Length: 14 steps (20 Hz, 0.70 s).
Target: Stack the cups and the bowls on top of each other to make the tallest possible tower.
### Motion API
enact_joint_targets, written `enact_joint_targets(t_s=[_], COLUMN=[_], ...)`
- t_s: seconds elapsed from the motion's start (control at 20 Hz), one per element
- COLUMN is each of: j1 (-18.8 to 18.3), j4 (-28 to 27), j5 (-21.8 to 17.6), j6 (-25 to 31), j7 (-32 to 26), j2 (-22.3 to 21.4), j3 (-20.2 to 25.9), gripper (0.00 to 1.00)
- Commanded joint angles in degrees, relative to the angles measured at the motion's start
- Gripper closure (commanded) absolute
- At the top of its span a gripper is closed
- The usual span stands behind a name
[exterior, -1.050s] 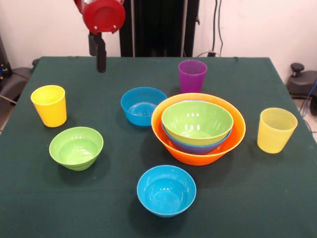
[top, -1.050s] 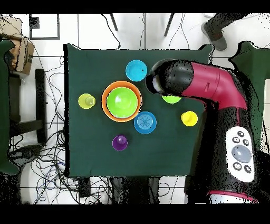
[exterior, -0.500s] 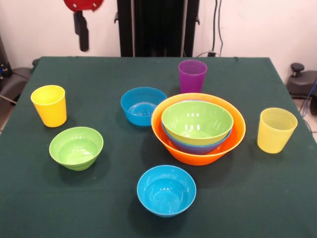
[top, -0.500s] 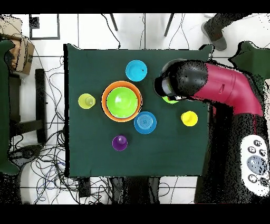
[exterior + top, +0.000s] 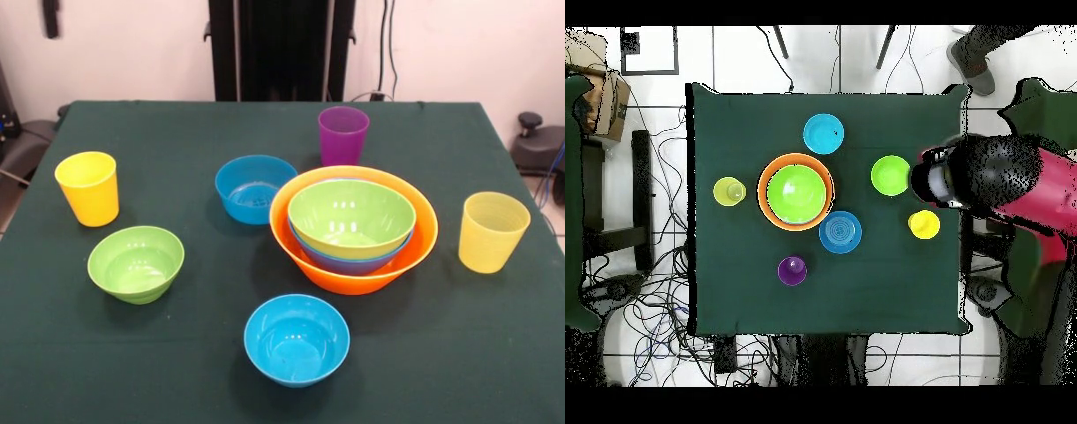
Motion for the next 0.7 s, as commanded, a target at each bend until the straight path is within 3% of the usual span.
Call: enact_joint_targets(t_s=[0.05, 0.25, 0.6, 0.7], j1=[-4.65, -4.36, 2.57, 3.2], j4=[6.01, 1.59, -7.79, -9.78], j5=[-3.93, -5.72, -11.1, -10.63], j6=[2.17, 1.97, -4.85, -5.09], j7=[-20.46, -15.23, 5.66, 6.98], j2=[1.79, 5.59, 14.64, 16.61], j3=[4.29, 2.22, -7.15, -8.46], gripper=[0.0, 0.0, 0.0, 0.0])
